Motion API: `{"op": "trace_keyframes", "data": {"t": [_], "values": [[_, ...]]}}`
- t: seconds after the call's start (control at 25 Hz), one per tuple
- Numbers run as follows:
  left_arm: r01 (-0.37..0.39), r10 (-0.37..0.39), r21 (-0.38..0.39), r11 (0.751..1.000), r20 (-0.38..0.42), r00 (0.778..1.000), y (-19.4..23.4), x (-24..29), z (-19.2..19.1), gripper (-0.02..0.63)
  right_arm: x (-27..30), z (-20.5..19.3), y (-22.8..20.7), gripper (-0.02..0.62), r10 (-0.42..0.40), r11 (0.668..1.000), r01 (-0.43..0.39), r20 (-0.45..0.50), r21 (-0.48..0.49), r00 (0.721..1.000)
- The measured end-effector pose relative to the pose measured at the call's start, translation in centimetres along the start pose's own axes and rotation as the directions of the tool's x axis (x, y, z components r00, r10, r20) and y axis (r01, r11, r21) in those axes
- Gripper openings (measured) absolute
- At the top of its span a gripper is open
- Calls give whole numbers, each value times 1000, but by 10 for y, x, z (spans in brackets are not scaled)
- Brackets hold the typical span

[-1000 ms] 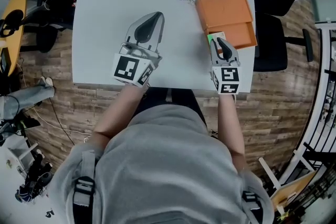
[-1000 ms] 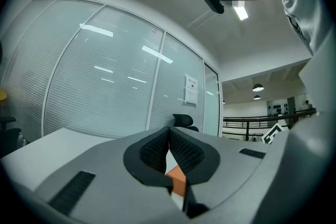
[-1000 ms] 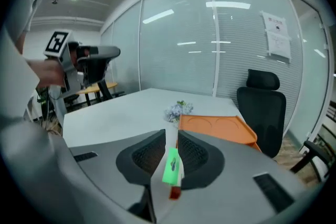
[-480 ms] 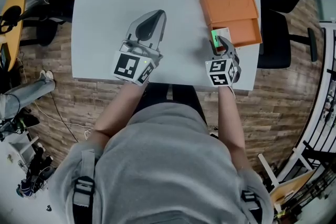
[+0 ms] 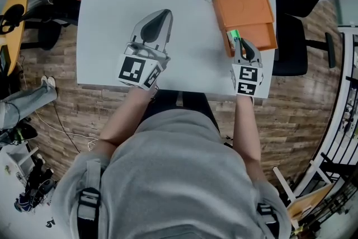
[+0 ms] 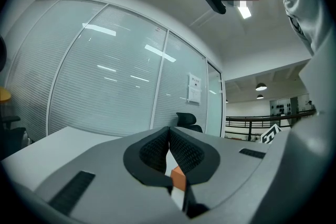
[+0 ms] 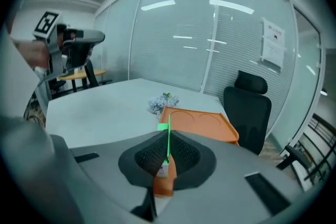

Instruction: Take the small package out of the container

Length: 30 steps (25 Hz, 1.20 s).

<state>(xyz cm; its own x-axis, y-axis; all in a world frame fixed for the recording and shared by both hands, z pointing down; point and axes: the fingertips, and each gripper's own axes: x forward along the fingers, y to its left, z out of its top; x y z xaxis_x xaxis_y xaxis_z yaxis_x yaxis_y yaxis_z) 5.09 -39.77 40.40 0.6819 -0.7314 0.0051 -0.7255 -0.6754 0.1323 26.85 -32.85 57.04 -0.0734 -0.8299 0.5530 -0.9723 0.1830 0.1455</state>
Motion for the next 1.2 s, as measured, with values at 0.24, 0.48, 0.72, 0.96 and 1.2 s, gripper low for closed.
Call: {"op": "trace_keyframes", "data": {"t": [0.24, 0.48, 0.72, 0.96, 1.2], "values": [[-20, 20, 15, 1000, 48, 999, 8, -12, 26, 20, -42, 79, -9, 50, -13, 995, -7, 207, 95, 978], [-45, 41, 45, 998, 77, 996, 10, -25, 52, 20, -85, 155, 6, 49, 32, 994, -70, 374, 89, 927], [-70, 64, 49, 996, 118, 991, 12, -41, 82, 20, -113, 208, 21, 49, 59, 990, -114, 487, 84, 871], [-82, 74, 51, 995, 142, 987, 17, -56, 100, 20, -129, 231, 31, 49, 36, 994, -84, 525, 68, 850], [-86, 76, 56, 995, 161, 984, 20, -61, 115, 20, -131, 240, 36, 49, 19, 996, -64, 531, 66, 847]]}}
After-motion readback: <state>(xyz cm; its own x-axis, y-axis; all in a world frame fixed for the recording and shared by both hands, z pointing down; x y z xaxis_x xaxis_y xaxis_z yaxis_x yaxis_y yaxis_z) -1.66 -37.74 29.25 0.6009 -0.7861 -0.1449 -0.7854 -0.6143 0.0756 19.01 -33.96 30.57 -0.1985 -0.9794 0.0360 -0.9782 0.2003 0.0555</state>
